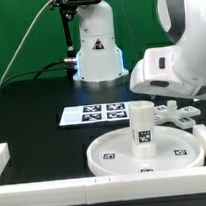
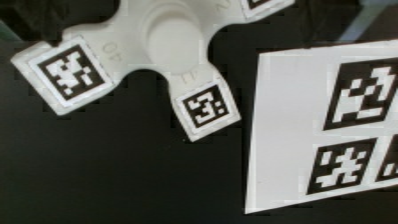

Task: Assemble round table

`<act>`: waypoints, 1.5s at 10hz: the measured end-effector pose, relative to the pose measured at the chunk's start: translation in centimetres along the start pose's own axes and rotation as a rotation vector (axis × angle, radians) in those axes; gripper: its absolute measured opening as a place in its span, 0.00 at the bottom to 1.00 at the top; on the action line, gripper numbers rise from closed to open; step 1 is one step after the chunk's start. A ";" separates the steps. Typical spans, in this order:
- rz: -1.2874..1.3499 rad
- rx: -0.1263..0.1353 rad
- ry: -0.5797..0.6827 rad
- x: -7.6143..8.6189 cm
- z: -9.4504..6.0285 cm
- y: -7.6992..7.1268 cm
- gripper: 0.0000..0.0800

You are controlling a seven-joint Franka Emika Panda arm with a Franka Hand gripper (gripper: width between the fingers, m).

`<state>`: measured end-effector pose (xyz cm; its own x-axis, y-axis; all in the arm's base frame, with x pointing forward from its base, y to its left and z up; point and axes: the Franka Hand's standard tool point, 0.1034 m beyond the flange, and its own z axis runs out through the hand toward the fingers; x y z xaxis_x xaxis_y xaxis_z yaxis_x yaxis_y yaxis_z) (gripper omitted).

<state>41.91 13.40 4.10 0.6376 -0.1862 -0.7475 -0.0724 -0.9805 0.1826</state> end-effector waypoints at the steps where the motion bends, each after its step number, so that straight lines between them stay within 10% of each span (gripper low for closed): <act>1: 0.000 0.000 0.000 0.0 0.0 0.0 0.81; 7: 0.100 0.076 -0.075 0.5 1.9 -0.3 0.81; 12: 0.139 0.074 -0.098 0.6 2.6 0.1 0.81; 15: 0.141 0.077 -0.099 0.7 2.6 0.2 0.49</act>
Offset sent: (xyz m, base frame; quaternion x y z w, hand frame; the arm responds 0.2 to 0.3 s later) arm -0.0114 0.0176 -0.0138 0.1048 -0.0733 0.0735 0.9891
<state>40.35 12.94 2.00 0.5387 -0.3234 -0.7780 -0.2161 -0.9455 0.2434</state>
